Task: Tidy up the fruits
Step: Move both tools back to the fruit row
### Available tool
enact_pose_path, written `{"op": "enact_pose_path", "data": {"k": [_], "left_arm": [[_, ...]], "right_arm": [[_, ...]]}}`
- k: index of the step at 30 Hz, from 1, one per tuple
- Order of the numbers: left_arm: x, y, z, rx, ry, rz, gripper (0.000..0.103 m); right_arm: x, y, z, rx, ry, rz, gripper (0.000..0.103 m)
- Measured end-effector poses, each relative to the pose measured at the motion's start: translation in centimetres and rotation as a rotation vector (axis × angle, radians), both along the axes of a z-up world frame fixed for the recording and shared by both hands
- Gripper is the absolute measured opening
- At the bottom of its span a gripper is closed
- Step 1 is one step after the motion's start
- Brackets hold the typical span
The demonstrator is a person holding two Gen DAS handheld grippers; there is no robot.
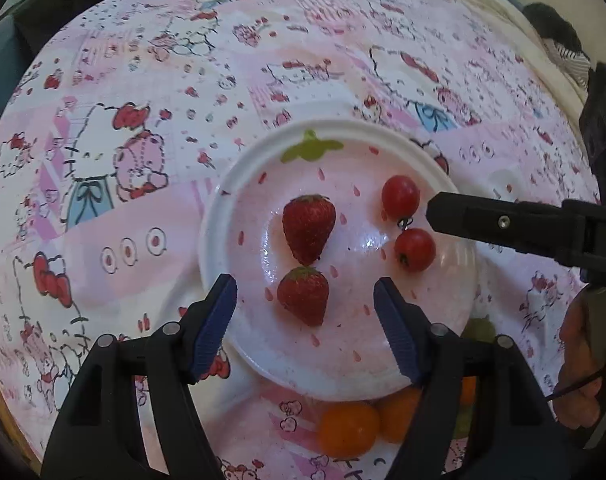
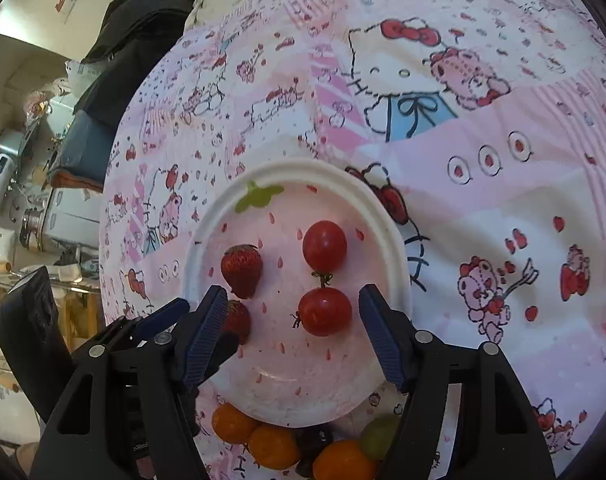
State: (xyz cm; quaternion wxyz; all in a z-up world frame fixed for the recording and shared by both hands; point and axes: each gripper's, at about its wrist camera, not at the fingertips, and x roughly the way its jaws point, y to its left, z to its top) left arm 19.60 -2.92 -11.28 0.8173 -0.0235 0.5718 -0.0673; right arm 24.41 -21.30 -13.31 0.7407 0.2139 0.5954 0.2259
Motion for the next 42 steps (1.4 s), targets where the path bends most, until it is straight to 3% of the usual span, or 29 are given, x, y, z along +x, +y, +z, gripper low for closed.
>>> {"op": "enact_pose_path", "data": {"k": [14, 24, 36, 42], "left_arm": [[-2.9, 2.4, 3.1, 0.014, -0.057, 0.086, 0.068], [-6.6, 2.3, 3.6, -0.006, -0.056, 0.098, 0.068], [-9.1, 3.7, 3.6, -0.082, -0.018, 0.188, 0.068], [-10.0, 4.2, 2.0, -0.046, 0.031, 0.229, 0.068]], "right_arm": [[-3.0, -2.0, 3.4, -0.064, -0.068, -0.037, 0.071], [-7.7, -4.3, 5.4, -0.081, -0.094, -0.070, 0.071], [-12.3, -6.4, 5.5, -0.072, -0.052, -0.140, 0.071], [-12.9, -6.3, 4.1, -0.086, 0.008, -0.148, 0.071]]}}
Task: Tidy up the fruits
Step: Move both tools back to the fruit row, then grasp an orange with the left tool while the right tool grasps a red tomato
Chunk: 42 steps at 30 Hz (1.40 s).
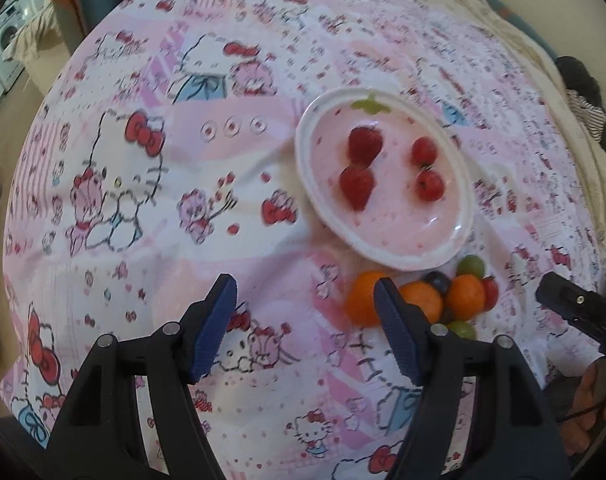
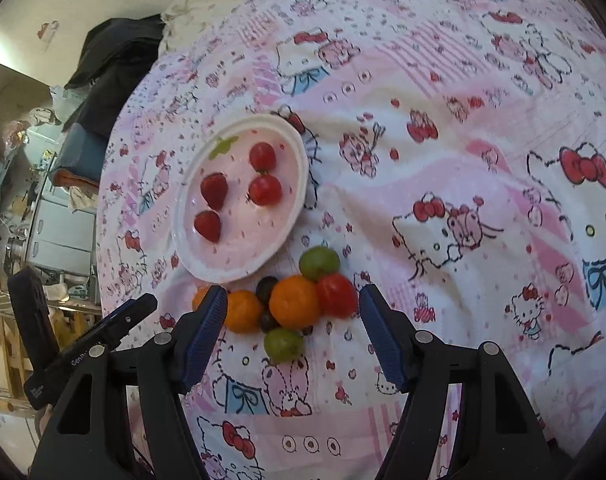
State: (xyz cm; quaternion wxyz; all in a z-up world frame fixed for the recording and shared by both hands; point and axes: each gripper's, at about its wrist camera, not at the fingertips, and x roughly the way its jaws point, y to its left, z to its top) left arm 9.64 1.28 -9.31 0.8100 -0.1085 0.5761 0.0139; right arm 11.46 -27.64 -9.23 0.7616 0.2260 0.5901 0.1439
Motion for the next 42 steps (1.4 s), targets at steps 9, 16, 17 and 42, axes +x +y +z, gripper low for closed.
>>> {"op": "enact_pose_path", "data": {"k": [9, 16, 17, 42], "left_arm": [[0.6, -0.5, -2.7, -0.098, 0.071, 0.034, 0.067], [1.9, -2.7, -4.6, -0.187, 0.129, 0.028, 0.058], [2.2, -2.9, -5.3, -0.210, 0.153, 0.024, 0.053], [-1.3, 0.0, 0.6, -0.122, 0.026, -0.034, 0.032]], "right_arm": [[0.6, 0.7, -1.5, -0.034, 0.041, 0.020, 0.071], [0.7, 0.1, -1.5, -0.026, 0.047, 0.000, 0.071], [0.7, 0.0, -1.5, -0.023, 0.048, -0.004, 0.071], [1.9, 0.1, -5.3, 0.001, 0.148, 0.023, 0.039]]}}
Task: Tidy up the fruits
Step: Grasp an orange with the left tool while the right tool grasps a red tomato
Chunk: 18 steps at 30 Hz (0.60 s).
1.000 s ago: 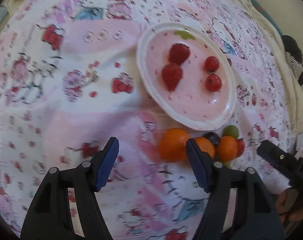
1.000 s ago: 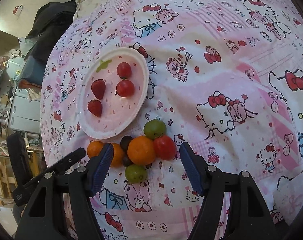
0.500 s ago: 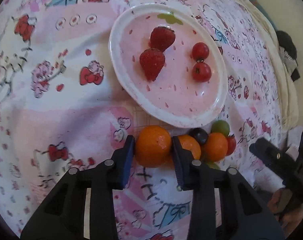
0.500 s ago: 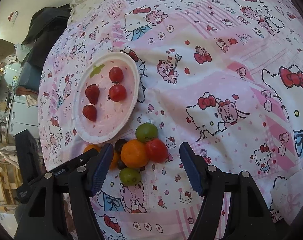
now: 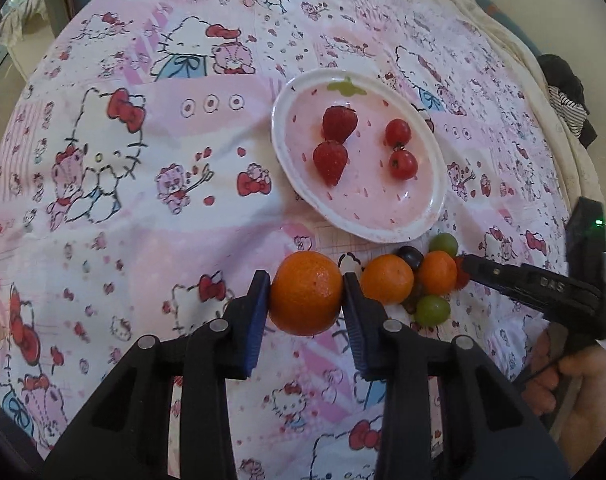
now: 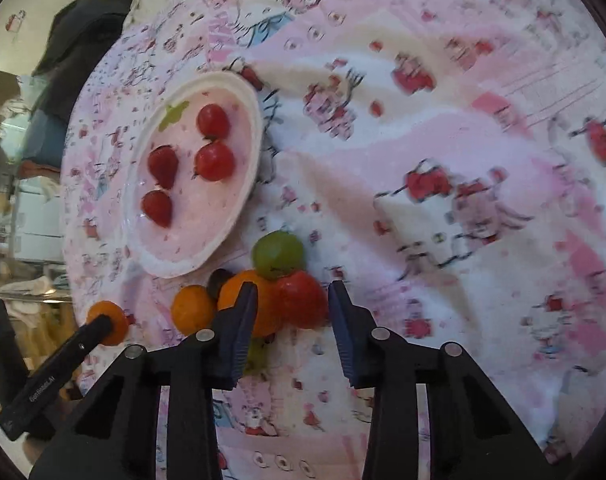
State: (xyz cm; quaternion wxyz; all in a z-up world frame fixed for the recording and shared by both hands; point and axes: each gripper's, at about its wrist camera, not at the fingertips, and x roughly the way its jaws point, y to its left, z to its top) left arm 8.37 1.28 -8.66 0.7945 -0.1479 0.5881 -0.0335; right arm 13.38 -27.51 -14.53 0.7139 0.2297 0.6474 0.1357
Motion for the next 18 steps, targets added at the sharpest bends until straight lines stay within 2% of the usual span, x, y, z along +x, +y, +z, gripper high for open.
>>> {"op": "enact_pose_path", "data": {"k": [4, 6, 7, 11, 15, 16, 18], "left_arm": [[-0.9, 1.1, 0.0, -0.050, 0.019, 0.037, 0.032], [-1.0, 1.3, 0.0, -0.056, 0.019, 0.047, 0.032], [-1.0, 1.4, 0.1, -0.059, 0.016, 0.051, 0.032], [-0.8, 2.6, 0.9, -0.083, -0.011, 0.095, 0.032], [-0.7, 3.6, 1.5, -0.087, -0.030, 0.130, 0.032], [-0.6, 3.7, 1.5, -0.081, -0.035, 0.135, 0.032], [-0.7, 4.0, 1.6, -0.068, -0.047, 0.146, 0.032]], "right_arm": [[0.4, -1.6, -2.0, 0.073, 0.059, -0.062, 0.038], [0.4, -1.6, -2.3, 0.081, 0.063, -0.054, 0.038], [0.4, -1.3, -2.1, 0.077, 0.052, -0.035, 0.033], [0.2, -0.7, -1.6, 0.077, 0.030, -0.003, 0.032], [-0.3, -1.4, -0.9, 0.073, 0.014, -0.027, 0.028], [-0.4, -1.7, -0.5, 0.074, 0.002, -0.031, 0.021], [-0.7, -2.1, 0.3, 0.093, -0.013, -0.046, 0.017]]}}
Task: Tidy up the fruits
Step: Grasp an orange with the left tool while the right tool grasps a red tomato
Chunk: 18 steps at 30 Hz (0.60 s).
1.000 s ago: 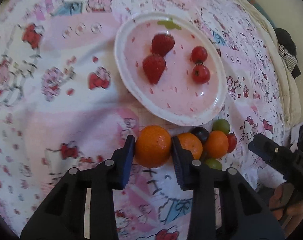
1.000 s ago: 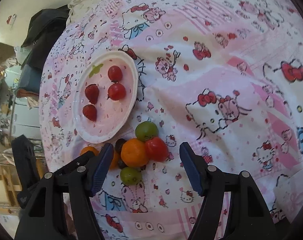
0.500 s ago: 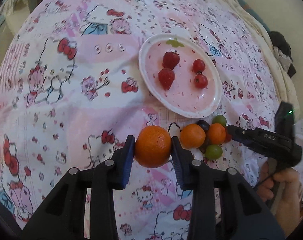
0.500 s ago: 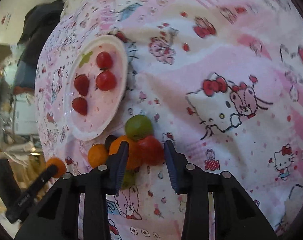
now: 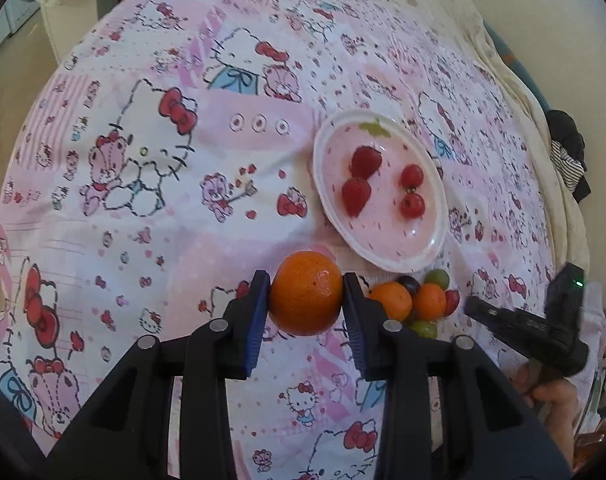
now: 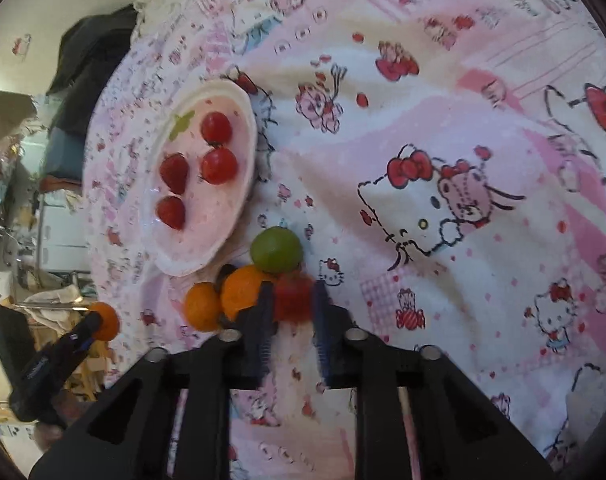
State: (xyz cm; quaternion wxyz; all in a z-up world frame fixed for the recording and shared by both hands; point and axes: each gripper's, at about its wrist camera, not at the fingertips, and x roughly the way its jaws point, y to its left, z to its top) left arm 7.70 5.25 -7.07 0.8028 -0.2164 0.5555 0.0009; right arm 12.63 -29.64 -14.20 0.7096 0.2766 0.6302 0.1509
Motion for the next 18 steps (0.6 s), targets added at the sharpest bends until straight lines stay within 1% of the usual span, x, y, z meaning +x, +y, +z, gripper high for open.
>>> {"op": "enact_pose_path", "data": {"k": [1, 3, 4, 5, 9, 13, 15, 16, 18], "left_arm": [[0.0, 0.2, 0.0, 0.004, -0.005, 0.005, 0.032], [0.1, 0.3, -0.1, 0.011, -0.005, 0.007, 0.032], [0.1, 0.4, -0.2, 0.015, -0.001, 0.010, 0.032], [0.1, 0.4, -0.3, 0.017, 0.001, 0.012, 0.032], [0.1, 0.2, -0.8, 0.020, 0.016, 0.011, 0.032], [0.0, -0.2, -0.9, 0.033, 0.014, -0.003, 0.032], [0.0, -0.4, -0.9, 0.039, 0.010, -0.008, 0.032], [0.1, -0.4, -0.8, 0.042, 0.008, -0.010, 0.032], [0.2, -0.5, -0.8, 0.042, 0.005, -0.011, 0.032]], "right_arm": [[-0.2, -0.3, 0.5, 0.006, -0.015, -0.008, 0.017], [-0.6, -0.6, 1.2, -0.040, -0.038, -0.008, 0.018], [-0.6, -0.7, 1.1, -0.034, -0.035, -0.017, 0.022], [-0.6, -0.7, 1.0, -0.019, -0.024, -0.018, 0.022], [-0.1, 0.1, 0.3, -0.080, -0.001, 0.006, 0.022], [1.0, 0.7, -1.0, -0.080, 0.032, 0.006, 0.022], [1.4, 1.0, -1.3, -0.082, 0.043, 0.003, 0.034], [1.5, 1.1, -1.6, -0.089, 0.051, 0.004, 0.042], [1.5, 1.4, -1.9, -0.079, 0.061, 0.005, 0.042]]}}
